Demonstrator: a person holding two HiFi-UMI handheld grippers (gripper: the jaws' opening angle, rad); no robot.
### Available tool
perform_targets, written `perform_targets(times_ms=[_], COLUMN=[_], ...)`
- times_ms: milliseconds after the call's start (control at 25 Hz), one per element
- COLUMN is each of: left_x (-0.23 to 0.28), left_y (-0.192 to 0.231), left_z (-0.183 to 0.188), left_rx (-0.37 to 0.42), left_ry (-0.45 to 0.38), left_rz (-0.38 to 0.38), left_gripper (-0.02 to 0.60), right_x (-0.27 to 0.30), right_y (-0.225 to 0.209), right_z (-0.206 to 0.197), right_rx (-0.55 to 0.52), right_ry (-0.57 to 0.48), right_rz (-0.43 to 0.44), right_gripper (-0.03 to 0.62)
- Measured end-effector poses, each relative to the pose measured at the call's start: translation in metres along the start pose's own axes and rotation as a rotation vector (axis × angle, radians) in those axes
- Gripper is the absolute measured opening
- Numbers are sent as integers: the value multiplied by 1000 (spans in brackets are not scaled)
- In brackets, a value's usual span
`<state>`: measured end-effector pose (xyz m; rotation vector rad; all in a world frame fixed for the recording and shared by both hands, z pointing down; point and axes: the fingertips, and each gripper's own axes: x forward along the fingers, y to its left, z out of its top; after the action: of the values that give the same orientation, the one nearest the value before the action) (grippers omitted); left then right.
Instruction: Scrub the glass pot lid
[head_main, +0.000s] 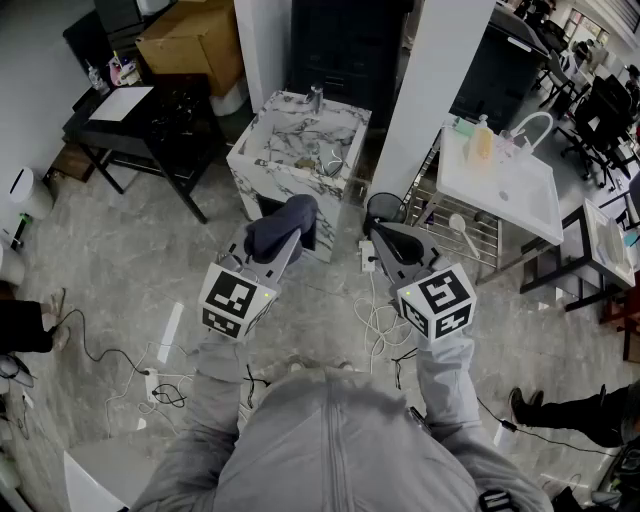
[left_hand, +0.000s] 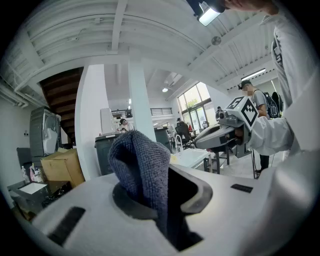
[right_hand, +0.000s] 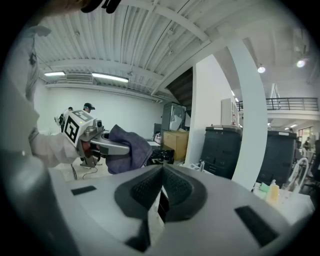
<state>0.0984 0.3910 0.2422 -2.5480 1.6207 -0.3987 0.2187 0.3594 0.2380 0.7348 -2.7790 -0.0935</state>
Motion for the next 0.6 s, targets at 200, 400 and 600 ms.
perform_targets(times_ms=[200,400,600], left_x=[-3,-8,-16], left_y=[9,18,30], left_z=[-3,-9,-17], left_rx=[-2,-3,-10], left_ry=[5,4,2], left_rz=[-1,-6,-19], left_gripper=[77,77,77], right_x=[8,17,27], right_y=[1,6,14], right_z=[2,3,7], right_rx=[-3,-2,33], right_ry=[6,14,-4], right_rz=[-8,-16,-41], right_gripper=[28,28,29])
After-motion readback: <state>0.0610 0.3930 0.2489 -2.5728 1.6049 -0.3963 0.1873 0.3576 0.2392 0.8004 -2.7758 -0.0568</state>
